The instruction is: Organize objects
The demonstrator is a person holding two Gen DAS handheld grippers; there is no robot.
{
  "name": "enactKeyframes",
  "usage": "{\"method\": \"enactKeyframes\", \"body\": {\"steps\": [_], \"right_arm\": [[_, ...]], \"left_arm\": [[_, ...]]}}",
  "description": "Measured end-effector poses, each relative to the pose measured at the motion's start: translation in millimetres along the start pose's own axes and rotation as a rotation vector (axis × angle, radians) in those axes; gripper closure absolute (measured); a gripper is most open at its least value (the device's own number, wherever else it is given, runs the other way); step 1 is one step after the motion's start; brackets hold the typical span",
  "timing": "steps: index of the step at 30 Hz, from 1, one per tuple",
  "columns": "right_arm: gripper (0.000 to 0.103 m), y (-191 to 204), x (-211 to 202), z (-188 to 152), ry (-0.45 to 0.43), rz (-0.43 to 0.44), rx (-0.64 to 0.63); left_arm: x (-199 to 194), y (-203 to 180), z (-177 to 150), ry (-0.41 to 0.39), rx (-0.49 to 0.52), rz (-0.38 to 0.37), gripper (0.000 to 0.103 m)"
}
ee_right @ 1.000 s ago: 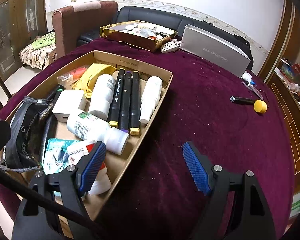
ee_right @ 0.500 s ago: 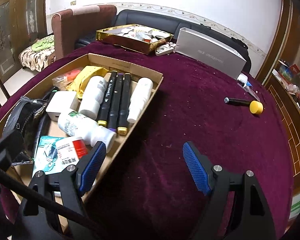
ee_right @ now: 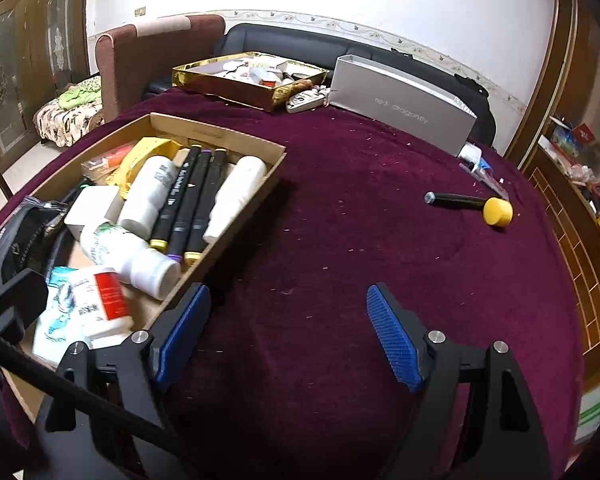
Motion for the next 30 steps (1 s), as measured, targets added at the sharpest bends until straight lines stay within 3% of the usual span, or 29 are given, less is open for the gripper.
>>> {"method": "enactKeyframes", "body": {"steps": [17,30], "right_arm": [[0.023,-61,20,14,-0.001,0.018,0.027],[0.023,-83,39,-7,-0.006,0.038,0.079]], "left_arm": [[2,-61,-14,0.074,0.082,0.029,0.004],[8,-72,-11,0.098,0.056,0.076,0.004]]}}
Point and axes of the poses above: each gripper's, at about its wrist camera, not at the fingertips, and x roughly the way its jaws point, y to its left, z to its top, the point moved 3 cm from there along x, roughly the way its jaws point, and after that the axes turned 7 degrees about -x, right-handed, at the moved point
